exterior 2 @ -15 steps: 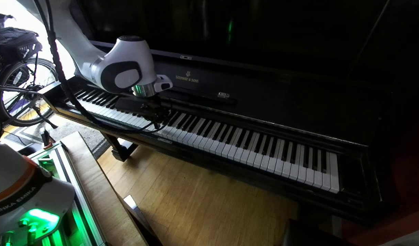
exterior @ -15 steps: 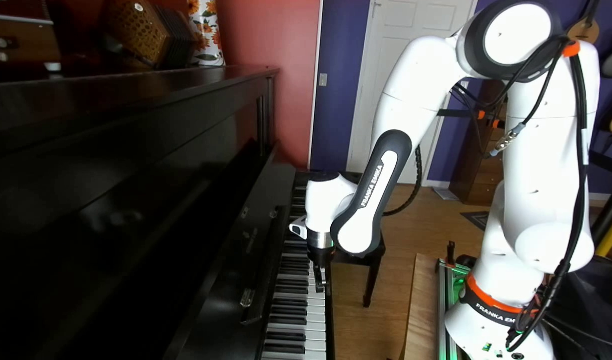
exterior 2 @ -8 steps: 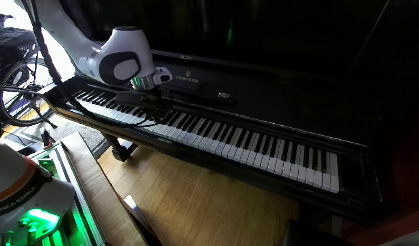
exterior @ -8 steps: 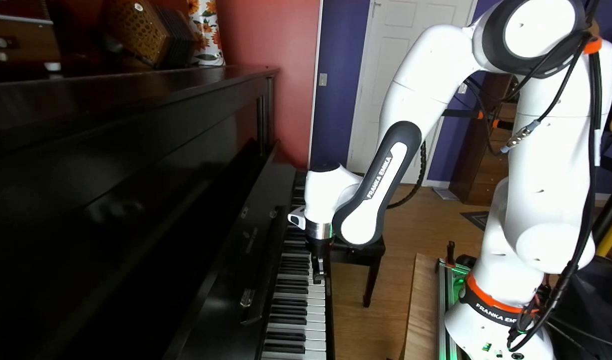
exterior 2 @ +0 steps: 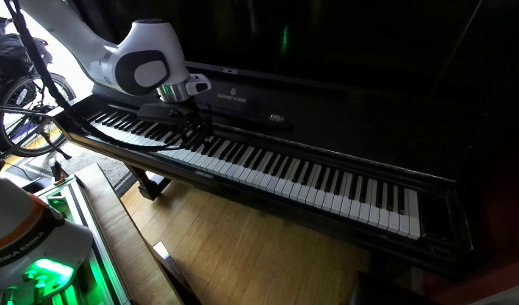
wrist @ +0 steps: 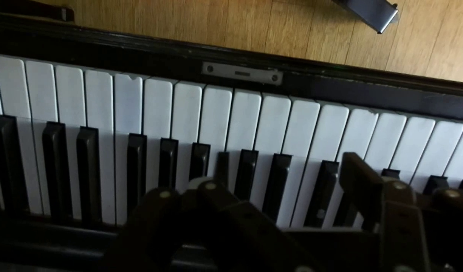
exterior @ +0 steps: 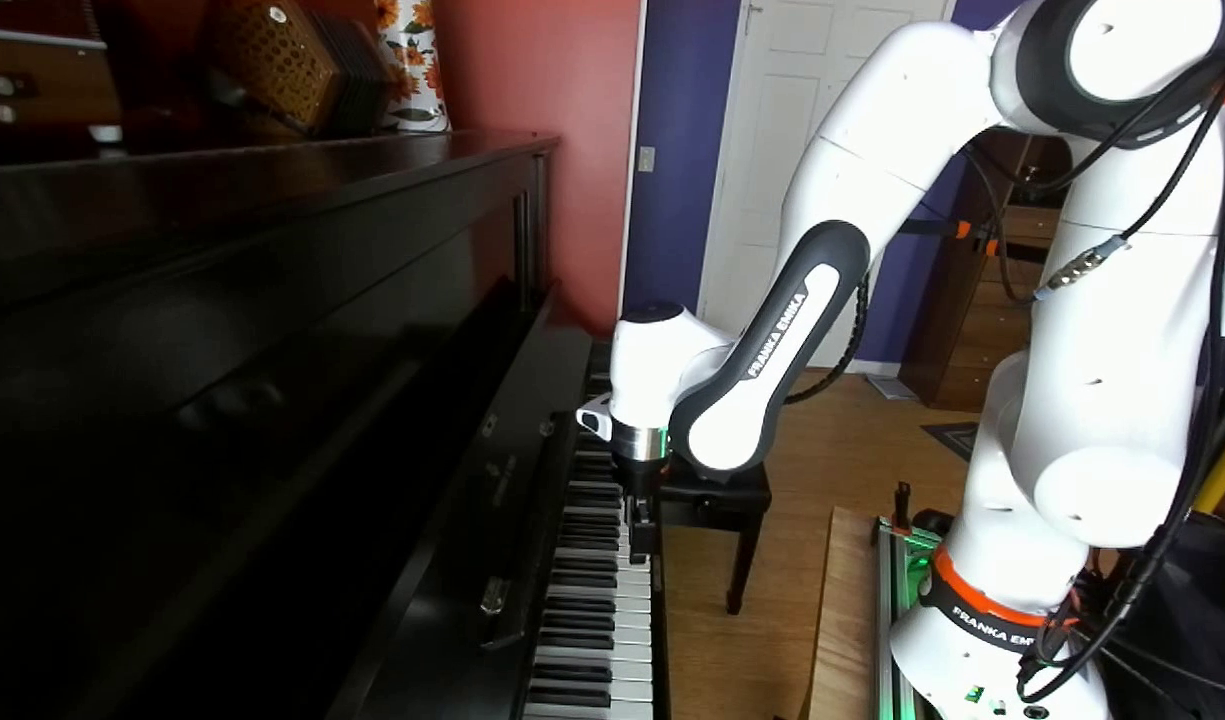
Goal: Press the key on the piano
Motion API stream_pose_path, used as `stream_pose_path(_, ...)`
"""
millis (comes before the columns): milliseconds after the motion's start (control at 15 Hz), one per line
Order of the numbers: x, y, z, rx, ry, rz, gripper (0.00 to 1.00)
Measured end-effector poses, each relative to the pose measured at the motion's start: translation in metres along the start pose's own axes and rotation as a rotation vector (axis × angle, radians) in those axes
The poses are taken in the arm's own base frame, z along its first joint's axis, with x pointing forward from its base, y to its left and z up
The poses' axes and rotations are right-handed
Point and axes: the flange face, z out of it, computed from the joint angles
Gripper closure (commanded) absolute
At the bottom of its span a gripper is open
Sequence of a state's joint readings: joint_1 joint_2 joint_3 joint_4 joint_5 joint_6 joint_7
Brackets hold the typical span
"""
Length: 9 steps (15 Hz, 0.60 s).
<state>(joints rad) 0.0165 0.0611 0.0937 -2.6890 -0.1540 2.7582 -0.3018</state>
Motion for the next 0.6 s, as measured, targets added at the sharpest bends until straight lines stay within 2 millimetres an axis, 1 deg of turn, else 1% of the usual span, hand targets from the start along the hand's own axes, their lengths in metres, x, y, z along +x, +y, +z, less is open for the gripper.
stream_pose_path(400, -0.002, -0.002, -0.02, -0.02, 0.026, 0.006, 0.0)
stream_pose_path(600, 0.0, -0.006, -0.031, -0.028, 0.029, -0.002, 0.0)
